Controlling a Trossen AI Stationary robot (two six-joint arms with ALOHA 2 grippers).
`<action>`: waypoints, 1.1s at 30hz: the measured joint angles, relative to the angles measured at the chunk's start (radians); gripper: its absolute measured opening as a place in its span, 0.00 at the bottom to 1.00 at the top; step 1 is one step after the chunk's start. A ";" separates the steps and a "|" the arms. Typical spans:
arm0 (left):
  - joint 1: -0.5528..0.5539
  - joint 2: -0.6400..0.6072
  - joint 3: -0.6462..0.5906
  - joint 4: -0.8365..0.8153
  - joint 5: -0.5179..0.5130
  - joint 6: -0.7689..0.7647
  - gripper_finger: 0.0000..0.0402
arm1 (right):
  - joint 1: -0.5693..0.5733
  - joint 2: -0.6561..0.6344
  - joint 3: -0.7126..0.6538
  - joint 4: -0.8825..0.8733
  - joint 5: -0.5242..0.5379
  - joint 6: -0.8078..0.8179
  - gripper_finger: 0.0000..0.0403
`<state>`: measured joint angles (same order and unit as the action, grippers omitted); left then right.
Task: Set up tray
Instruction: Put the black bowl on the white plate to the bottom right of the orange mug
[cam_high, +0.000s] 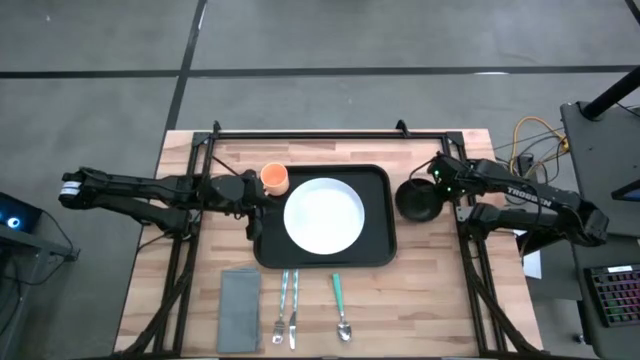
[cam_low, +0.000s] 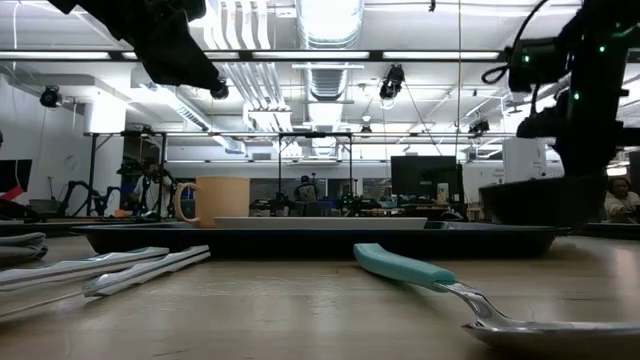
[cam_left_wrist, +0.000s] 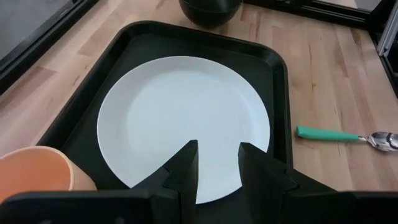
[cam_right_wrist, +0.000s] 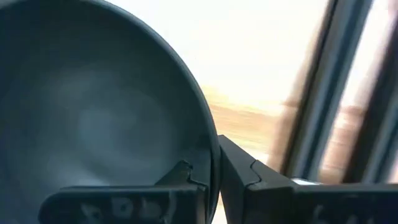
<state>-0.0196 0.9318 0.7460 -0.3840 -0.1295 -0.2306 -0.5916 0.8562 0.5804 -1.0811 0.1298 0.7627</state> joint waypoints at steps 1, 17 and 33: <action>0.000 0.000 0.000 0.000 0.000 0.000 0.24 | 0.000 -0.002 0.026 -0.024 -0.001 -0.003 0.02; 0.000 0.006 0.005 0.000 0.000 0.000 0.24 | 0.168 0.136 0.446 -0.112 -0.140 -0.082 0.02; 0.000 0.004 0.007 0.000 0.000 -0.024 0.24 | 0.345 0.720 0.762 0.270 -0.318 -0.392 0.02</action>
<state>-0.0196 0.9360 0.7533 -0.3840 -0.1295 -0.2543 -0.2467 1.5759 1.3423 -0.8114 -0.1885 0.3708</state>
